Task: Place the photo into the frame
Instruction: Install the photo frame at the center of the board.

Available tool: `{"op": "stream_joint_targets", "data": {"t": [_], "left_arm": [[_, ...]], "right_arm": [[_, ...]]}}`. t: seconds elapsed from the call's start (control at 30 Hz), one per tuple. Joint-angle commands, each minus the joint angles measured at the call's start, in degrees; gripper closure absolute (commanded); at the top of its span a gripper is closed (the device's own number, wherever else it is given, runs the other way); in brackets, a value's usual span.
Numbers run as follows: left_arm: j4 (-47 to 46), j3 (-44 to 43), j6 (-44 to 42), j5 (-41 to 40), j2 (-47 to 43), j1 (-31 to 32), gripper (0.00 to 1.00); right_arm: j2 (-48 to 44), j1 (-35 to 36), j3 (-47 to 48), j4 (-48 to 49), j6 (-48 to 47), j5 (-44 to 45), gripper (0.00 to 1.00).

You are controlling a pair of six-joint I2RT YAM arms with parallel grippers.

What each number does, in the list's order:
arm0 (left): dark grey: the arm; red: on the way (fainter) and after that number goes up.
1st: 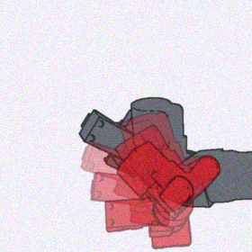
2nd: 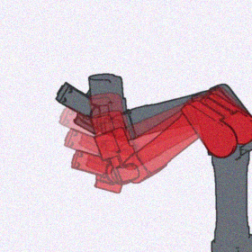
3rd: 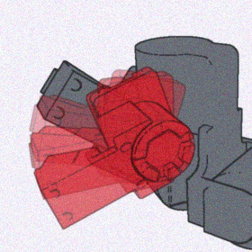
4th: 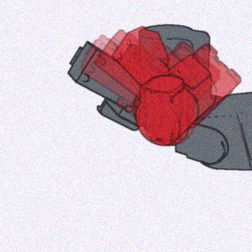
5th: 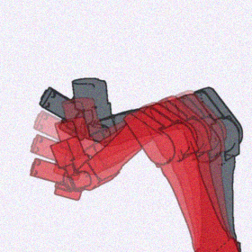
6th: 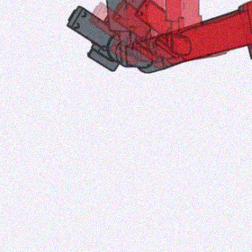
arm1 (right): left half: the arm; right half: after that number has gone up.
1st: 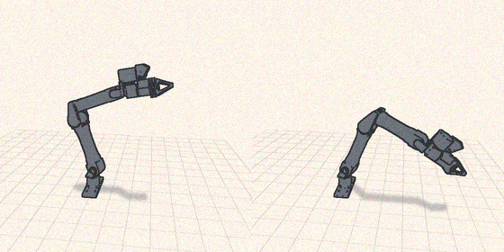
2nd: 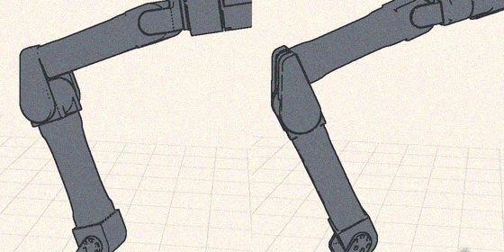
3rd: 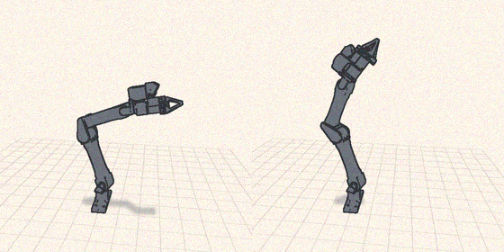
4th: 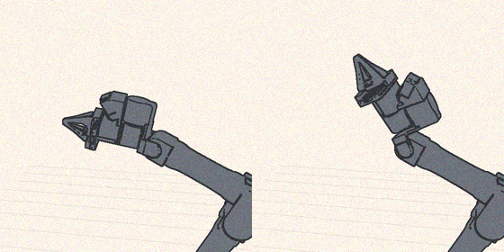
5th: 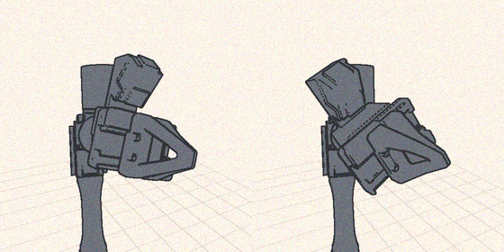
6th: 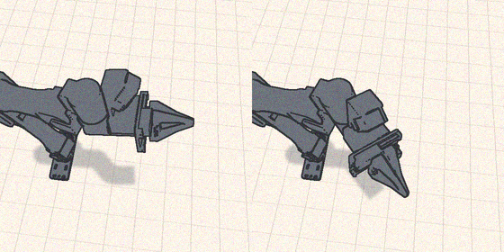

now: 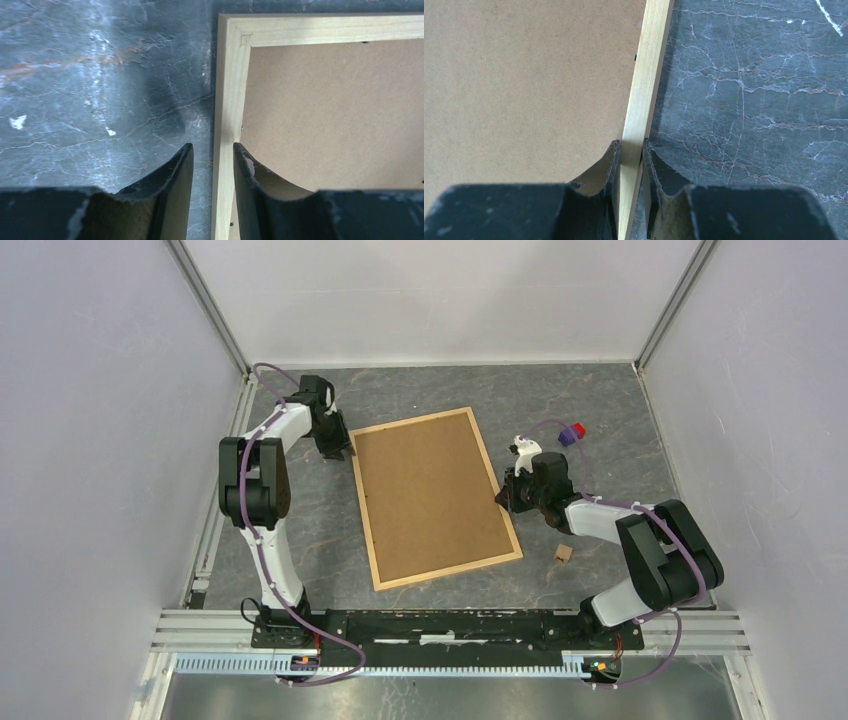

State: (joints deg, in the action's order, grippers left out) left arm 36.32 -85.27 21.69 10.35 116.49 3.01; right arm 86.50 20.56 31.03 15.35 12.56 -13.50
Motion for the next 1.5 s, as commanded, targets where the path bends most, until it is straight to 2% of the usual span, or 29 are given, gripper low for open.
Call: {"op": "stream_joint_targets", "data": {"t": [0.0,0.1,0.33,0.57,1.2,1.47], "left_arm": [[-0.5,-2.7,-2.8,-2.5,-1.7,-0.3,0.6],[-0.6,-2.7,-2.3,0.0,-0.8,-0.1,0.61],[-0.4,-2.8,-2.5,-0.3,0.4,0.7,0.58],[-0.2,-3.6,-2.4,-1.7,2.1,1.0,0.62],[4.0,-7.1,-2.9,-4.7,7.4,0.6,0.61],[6.0,-7.5,-4.2,-9.5,8.3,1.2,0.62]], "right_arm": [[2.4,0.9,-1.8,-9.0,-1.7,-1.0,1.0],[3.1,0.9,-1.4,-9.0,-1.6,-2.0,1.0],[2.6,0.8,-1.6,-8.8,-1.6,-2.1,1.0],[2.4,0.9,-1.8,-8.9,-1.5,-2.1,1.0],[2.1,0.9,-1.9,-8.7,-1.6,-2.5,1.0],[1.9,0.9,-1.9,-8.7,-1.5,-2.5,1.0]]}}
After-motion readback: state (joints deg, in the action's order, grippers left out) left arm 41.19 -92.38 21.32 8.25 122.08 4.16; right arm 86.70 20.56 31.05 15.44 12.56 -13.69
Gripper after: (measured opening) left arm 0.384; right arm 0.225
